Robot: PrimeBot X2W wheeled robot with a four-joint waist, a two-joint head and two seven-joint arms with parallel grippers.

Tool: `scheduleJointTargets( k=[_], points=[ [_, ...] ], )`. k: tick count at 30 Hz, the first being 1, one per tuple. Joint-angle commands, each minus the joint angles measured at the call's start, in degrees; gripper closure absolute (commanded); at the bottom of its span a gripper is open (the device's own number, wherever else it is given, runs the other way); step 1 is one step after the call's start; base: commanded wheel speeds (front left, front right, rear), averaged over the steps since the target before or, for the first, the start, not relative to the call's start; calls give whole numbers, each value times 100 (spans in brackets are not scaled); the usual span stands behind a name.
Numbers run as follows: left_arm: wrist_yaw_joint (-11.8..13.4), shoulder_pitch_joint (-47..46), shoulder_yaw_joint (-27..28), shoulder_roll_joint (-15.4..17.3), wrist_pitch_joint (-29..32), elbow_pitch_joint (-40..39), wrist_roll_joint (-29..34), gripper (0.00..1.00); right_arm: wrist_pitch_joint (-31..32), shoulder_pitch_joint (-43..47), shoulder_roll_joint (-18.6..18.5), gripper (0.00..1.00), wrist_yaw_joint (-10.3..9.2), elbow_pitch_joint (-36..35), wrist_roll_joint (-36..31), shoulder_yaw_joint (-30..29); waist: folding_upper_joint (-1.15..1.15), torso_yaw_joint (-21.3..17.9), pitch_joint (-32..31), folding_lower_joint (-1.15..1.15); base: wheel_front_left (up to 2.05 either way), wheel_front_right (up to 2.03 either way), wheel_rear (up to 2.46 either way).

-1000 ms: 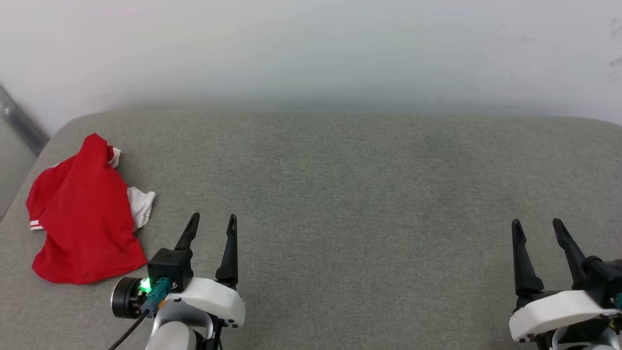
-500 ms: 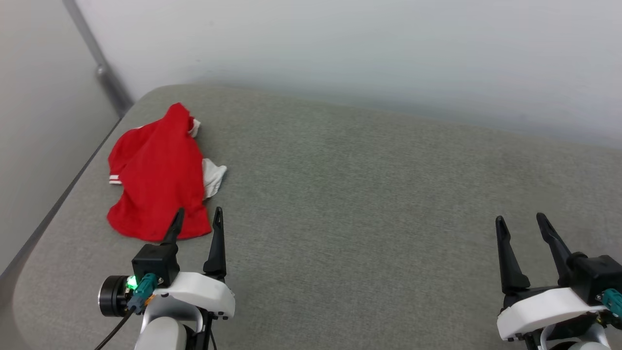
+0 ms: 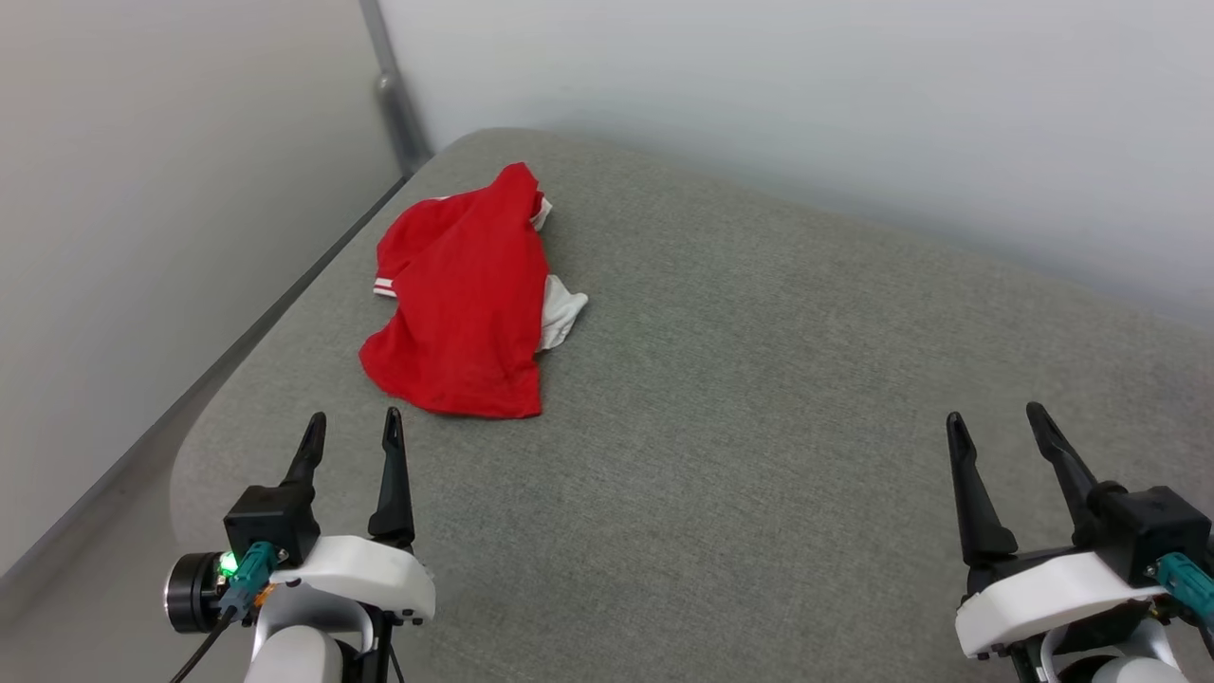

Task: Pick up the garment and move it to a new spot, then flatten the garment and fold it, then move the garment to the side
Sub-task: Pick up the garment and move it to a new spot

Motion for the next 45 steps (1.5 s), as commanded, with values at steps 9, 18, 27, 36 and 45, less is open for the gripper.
scheduleJointTargets(
  k=[9,18,27,36,45],
  points=[
    [-8,-70,76,-6,-15,-57,10,0,58,-127,3,0,-2,-104,-113,24,0,302,101,0,0,0,0],
    [-138,-546,80,46,-15,80,-7,0,158,-265,3,0,-2,-242,-211,104,0,138,320,0,0,0,0],
    [-365,-2229,116,560,345,490,-213,0,356,-688,-21,0,-2,-555,-430,233,0,-467,1166,0,0,0,0],
    [-506,-3680,124,1465,2226,1205,-669,0,295,-1251,-114,0,-2,-744,-416,356,0,-1246,2257,0,0,0,0],
    [-542,-3915,-32,2441,4629,2170,-1685,0,57,-1620,-70,0,-2,-587,-347,414,0,-1753,2849,0,0,0,0]
  ],
)
